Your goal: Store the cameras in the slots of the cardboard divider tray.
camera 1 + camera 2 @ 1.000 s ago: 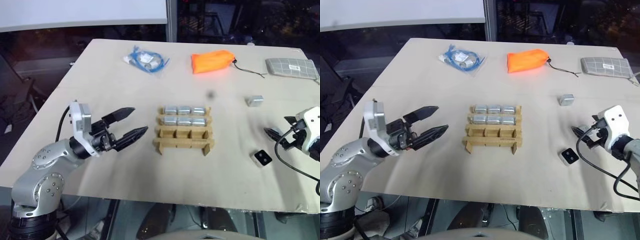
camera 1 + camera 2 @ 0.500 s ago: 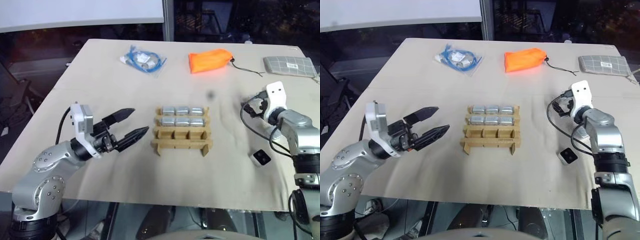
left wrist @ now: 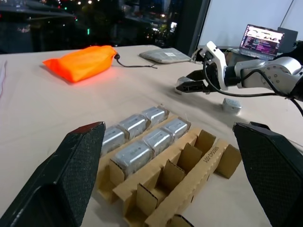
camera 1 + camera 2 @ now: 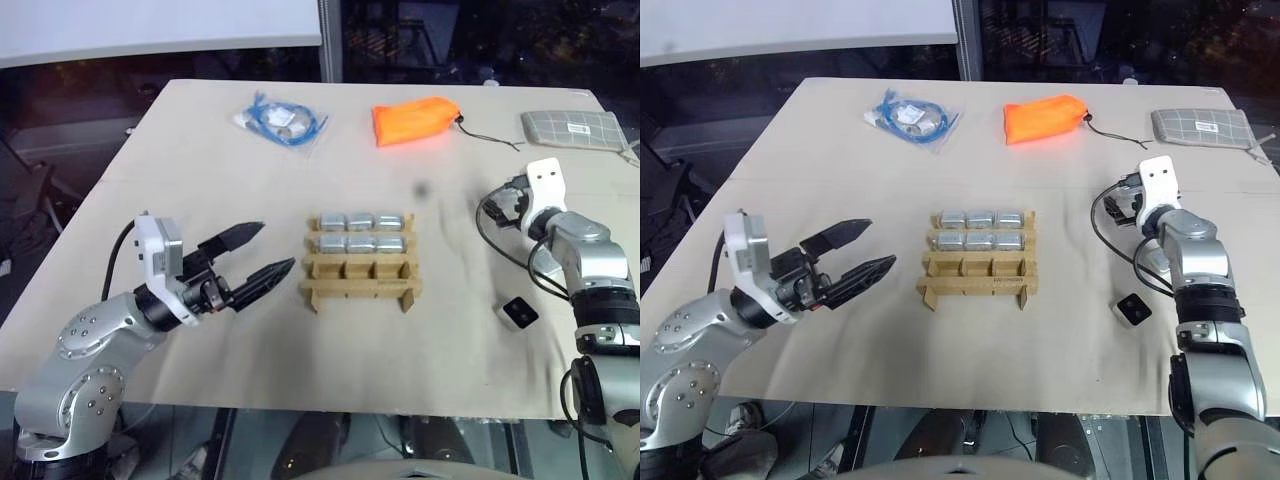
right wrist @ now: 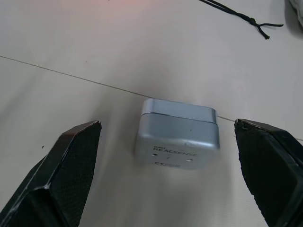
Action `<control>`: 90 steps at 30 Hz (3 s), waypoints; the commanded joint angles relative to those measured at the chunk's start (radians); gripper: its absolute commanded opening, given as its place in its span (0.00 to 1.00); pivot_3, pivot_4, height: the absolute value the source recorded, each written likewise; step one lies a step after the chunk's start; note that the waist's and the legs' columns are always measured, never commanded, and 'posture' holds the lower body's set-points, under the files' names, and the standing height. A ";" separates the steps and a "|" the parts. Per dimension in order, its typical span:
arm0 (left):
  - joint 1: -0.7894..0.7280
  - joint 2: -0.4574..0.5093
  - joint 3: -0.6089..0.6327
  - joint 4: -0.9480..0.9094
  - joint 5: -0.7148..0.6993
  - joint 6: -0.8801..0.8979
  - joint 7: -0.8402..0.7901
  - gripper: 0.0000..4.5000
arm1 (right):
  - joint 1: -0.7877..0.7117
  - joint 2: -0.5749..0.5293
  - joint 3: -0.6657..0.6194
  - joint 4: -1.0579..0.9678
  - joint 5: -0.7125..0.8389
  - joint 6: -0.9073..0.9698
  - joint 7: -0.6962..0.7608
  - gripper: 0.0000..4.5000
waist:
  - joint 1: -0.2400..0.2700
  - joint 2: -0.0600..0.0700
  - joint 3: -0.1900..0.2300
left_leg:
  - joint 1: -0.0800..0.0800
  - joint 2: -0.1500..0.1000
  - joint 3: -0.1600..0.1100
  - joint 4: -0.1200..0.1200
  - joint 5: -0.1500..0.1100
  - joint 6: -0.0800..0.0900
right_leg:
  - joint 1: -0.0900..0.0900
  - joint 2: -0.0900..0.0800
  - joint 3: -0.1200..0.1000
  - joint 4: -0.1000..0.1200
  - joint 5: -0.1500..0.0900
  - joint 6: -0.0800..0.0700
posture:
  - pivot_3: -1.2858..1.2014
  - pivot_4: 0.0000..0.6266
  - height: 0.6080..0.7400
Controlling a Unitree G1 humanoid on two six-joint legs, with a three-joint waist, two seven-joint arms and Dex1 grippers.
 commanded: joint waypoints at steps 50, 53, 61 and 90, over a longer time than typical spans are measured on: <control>-0.055 0.162 -0.121 0.018 0.041 -0.014 -0.350 1.00 | 0.918 -0.296 -0.214 -1.013 0.291 0.352 0.232 0.41 | 0.026 0.000 0.000 | 0.000 0.001 0.001 0.004 -0.005 0.006 | 0.002 -0.001 0.000 -0.002 0.000 0.002 | 0.52 0.24 1.00; -0.078 0.147 -0.112 0.004 -0.017 0.060 -0.249 1.00 | 0.904 -0.304 -0.192 -1.038 0.235 0.249 0.235 0.41 | 0.025 0.000 0.000 | 0.000 0.001 0.002 0.004 -0.005 0.006 | 0.002 -0.001 0.000 -0.002 0.000 0.002 | 0.52 0.24 1.00; -0.384 0.224 -0.200 0.080 -0.634 0.554 0.296 1.00 | 0.652 -0.259 0.038 -1.253 0.155 0.022 0.239 0.41 | 0.027 -0.001 0.002 | 0.000 0.001 -0.002 0.005 -0.005 0.006 | 0.002 0.000 -0.002 0.000 -0.002 0.006 | 0.52 0.24 1.00; -0.641 0.014 -0.421 0.261 -0.857 0.609 0.709 0.15 | 0.401 -0.131 0.311 -1.245 -0.058 -0.058 0.229 0.41 | 0.027 -0.004 0.003 | -0.001 0.000 0.000 0.006 -0.002 0.001 | 0.001 0.000 0.000 0.000 0.000 0.002 | 0.52 0.24 1.00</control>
